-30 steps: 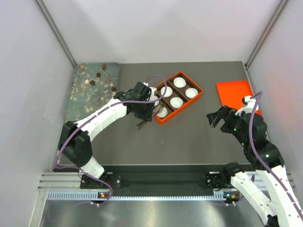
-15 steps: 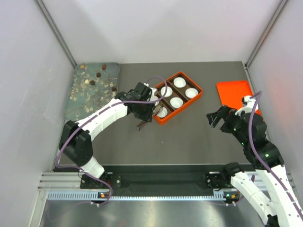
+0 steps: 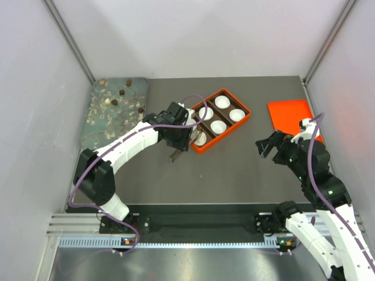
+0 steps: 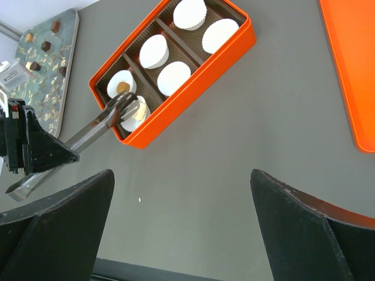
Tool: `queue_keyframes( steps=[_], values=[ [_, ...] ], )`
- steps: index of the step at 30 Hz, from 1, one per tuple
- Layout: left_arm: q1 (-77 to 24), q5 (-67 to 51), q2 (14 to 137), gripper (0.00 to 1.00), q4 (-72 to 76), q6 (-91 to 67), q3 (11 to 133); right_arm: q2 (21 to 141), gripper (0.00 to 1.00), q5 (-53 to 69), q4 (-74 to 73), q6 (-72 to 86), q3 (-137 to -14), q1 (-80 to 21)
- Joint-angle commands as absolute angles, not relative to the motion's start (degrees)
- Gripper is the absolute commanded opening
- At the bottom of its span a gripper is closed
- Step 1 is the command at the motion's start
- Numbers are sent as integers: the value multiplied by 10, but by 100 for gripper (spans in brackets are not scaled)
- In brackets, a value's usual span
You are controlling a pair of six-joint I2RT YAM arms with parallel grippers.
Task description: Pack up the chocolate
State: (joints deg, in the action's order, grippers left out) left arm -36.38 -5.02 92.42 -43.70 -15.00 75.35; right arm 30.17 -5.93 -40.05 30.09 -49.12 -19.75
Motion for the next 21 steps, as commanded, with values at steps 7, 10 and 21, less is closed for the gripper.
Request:
queue_keyframes(
  steps=[7, 10, 21],
  values=[
    [-366, -32, 896, 42, -461, -155, 804, 304, 100, -62, -390, 303, -504, -203],
    [-365, -33, 882, 43, -466, -161, 821, 301, 100, -61, -390, 304, -503, -203],
    [-327, 69, 897, 45, -482, -161, 917, 292, 100, -54, -386, 308, -495, -203]
  ],
)
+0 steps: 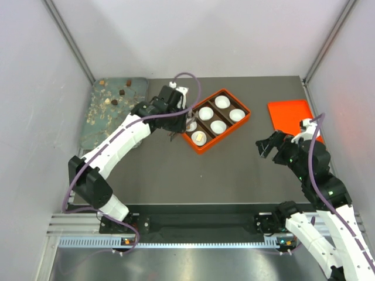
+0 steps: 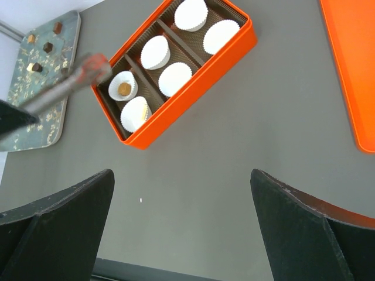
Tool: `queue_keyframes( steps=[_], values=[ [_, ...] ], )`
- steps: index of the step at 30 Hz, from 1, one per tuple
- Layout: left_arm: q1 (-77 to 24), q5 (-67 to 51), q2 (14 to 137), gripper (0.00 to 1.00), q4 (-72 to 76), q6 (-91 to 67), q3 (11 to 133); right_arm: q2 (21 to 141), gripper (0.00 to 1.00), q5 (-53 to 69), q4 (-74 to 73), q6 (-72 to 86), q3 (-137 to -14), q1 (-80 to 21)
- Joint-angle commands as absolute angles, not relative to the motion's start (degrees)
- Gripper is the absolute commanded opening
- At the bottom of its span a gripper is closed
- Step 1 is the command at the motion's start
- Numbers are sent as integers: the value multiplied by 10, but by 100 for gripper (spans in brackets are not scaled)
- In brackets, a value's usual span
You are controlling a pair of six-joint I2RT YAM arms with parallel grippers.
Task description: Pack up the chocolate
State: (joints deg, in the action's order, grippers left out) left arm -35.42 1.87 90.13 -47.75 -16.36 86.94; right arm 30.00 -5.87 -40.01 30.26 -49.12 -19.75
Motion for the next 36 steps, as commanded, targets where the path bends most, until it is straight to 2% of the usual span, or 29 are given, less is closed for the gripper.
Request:
queue_keyframes(
  steps=[1, 11, 17, 23, 36],
  values=[
    [-315, 67, 901, 45, -482, -160, 931, 287, 100, -54, -385, 308, -491, -203],
    [-64, 88, 914, 46, -407, -178, 923, 276, 100, -38, -367, 310, -468, -203],
    [29, 65, 949, 48, -351, -184, 916, 280, 100, -34, -355, 301, -457, -203],
    [33, -60, 979, 48, -319, -153, 903, 292, 100, -38, -346, 292, -455, -202],
    [27, -66, 994, 49, -315, -130, 826, 312, 100, -34, -330, 293, -457, -203]
  ],
)
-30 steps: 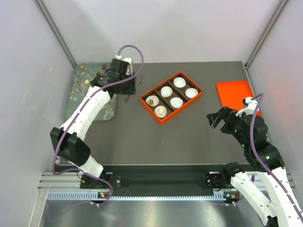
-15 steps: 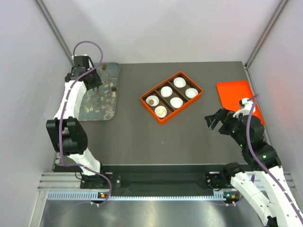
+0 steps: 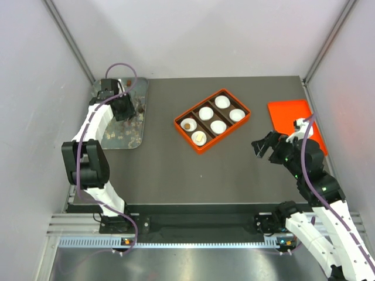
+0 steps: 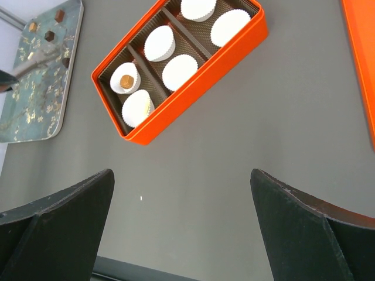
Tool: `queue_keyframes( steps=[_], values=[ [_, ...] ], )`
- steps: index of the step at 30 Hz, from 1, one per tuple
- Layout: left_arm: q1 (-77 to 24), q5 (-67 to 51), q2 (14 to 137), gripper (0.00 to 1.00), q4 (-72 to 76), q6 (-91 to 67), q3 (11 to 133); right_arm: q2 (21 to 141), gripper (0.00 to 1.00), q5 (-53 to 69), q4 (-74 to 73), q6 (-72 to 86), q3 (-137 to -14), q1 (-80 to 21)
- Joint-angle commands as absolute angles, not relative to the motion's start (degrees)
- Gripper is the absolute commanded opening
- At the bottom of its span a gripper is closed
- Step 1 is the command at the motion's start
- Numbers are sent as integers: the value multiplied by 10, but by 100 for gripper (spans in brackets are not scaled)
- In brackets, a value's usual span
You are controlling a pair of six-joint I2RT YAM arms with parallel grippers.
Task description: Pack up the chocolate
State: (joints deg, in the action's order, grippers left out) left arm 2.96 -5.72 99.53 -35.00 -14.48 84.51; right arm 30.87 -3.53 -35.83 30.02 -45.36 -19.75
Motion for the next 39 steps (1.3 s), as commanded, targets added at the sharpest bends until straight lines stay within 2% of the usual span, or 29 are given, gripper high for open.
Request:
queue_keyframes(
  steps=[1, 10, 30, 39],
  values=[
    [26, -67, 996, 49, -315, -128, 824, 312, 100, -35, -330, 292, -457, -203],
    [16, -73, 1030, 48, -315, -123, 828, 304, 100, -34, -334, 294, -458, -203],
    [9, 25, 1035, 45, -396, -118, 865, 290, 100, -38, -340, 294, -457, -203],
    [8, 3, 1053, 46, -419, -115, 887, 280, 100, -40, -346, 295, -458, -203]
  ],
)
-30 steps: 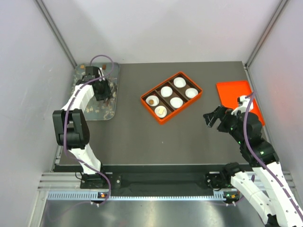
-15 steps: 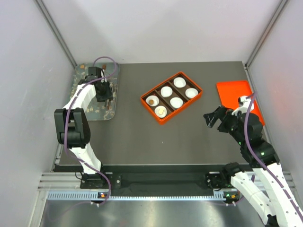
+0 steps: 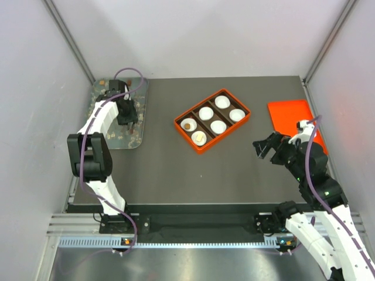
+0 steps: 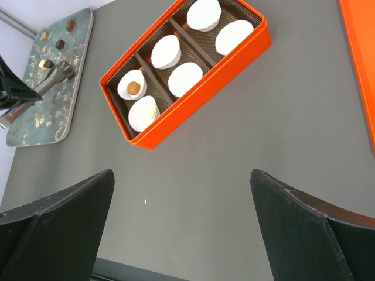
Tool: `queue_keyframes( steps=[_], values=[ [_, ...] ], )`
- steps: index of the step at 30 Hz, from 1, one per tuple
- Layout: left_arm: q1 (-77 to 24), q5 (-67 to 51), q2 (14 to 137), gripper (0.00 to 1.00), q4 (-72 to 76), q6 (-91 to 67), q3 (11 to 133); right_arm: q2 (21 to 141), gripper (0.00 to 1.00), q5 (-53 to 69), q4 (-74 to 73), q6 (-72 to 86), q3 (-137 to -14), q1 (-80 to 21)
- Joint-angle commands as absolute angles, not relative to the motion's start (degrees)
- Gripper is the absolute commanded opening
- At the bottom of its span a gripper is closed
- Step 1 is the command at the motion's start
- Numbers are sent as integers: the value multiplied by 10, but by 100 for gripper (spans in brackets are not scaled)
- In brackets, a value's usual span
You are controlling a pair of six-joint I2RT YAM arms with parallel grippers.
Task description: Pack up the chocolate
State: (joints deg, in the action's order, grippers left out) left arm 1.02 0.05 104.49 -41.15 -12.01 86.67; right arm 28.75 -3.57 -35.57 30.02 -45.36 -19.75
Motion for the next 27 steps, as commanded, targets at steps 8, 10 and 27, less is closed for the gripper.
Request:
queue_keyframes(
  steps=[8, 10, 27],
  values=[
    [8, 3, 1065, 45, -431, -115, 892, 277, 100, -45, -354, 293, -462, -203],
    [8, 4, 1063, 45, -434, -116, 893, 276, 100, -46, -353, 294, -461, -203],
    [8, 15, 1036, 37, -490, -119, 934, 273, 100, -41, -352, 300, -461, -203]
  ],
)
